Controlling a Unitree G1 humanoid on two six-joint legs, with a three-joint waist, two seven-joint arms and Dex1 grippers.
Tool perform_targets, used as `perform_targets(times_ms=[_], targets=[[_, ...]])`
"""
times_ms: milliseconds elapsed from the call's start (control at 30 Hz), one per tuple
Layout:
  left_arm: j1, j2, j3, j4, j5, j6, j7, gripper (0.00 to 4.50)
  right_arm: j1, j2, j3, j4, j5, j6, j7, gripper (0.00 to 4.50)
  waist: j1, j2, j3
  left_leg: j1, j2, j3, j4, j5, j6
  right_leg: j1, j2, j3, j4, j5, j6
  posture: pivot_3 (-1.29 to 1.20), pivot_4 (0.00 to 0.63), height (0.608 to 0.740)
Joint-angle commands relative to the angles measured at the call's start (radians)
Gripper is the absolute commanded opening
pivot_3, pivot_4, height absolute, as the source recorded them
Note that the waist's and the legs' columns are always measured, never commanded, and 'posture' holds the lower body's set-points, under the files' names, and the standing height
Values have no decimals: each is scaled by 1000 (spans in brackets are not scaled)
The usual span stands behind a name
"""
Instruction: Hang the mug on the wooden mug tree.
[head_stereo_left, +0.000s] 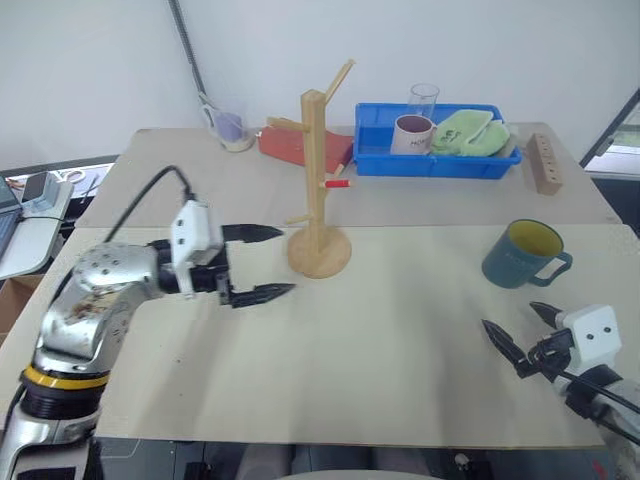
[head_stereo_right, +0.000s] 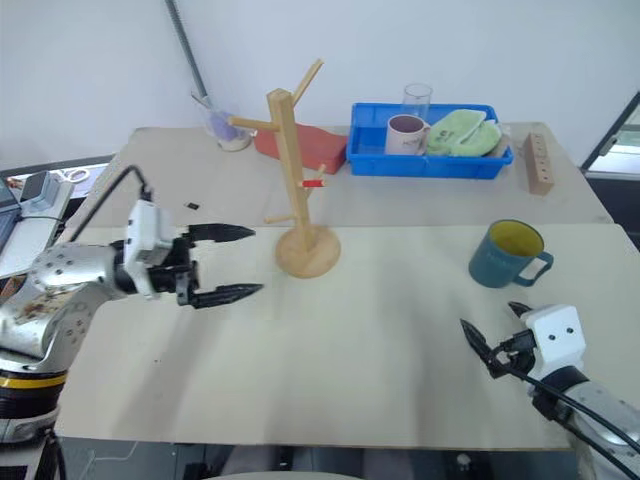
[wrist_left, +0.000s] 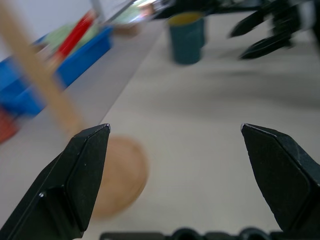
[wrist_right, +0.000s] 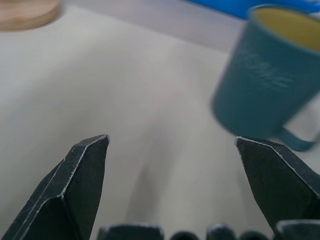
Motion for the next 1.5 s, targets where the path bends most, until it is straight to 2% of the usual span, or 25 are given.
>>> perform_targets(times_ms=[33, 133, 267, 533, 733, 1067, 1500], targets=[[-98, -81, -101, 13, 24, -12, -13, 4500, -23, 53, -49, -44, -17, 14, -113, 4474, -5, 0, 0, 0, 0, 0, 1, 0, 0, 0, 1, 0, 0, 0, 0, 0, 150, 724], [-151, -146, -172, 55, 70, -52, -36, 4500, -68, 92, -70, -2, -24, 25, -186, 4474, -11, 0, -1, 0, 0, -1, 2, 1, 1, 1, 1, 1, 0, 1, 1, 0, 150, 724], [-199, -222, -254, 98, 118, -97, -65, 4500, -134, 89, -104, 94, -32, 21, -233, 4474, -11, 1, -1, 1, 0, -3, 4, 6, 9, 2, 4, 3, 0, 1, 1, 0, 150, 724], [-251, -331, -308, 186, 196, -160, -53, 4500, -273, 54, -123, 305, -26, 10, -250, 4474, -11, 2, -2, 1, 0, -3, 5, 6, 10, 5, 6, 5, 0, 1, 1, 0, 150, 724], [-253, -345, -310, 171, 197, -145, -61, 4500, -352, 33, -113, 416, -36, -15, -251, 4474, -11, 4, -3, 1, 0, -5, 5, 6, 11, 9, 14, 13, 0, 1, 1, 0, 150, 724], [-242, -349, -300, 103, 169, -84, -41, 4500, -417, 19, -92, 493, -42, -34, -253, 4474, -11, 4, -3, 1, 0, -5, 6, 7, 11, 13, 22, 28, -1, 1, 2, 0, 150, 724], [-245, -363, -300, 129, 168, -86, -38, 4500, -532, -1, -93, 638, -10, -15, -235, 4474, -15, 4, -3, 1, 0, -7, 7, 8, 13, 14, 27, 32, -1, 1, 2, 0, 150, 724]])
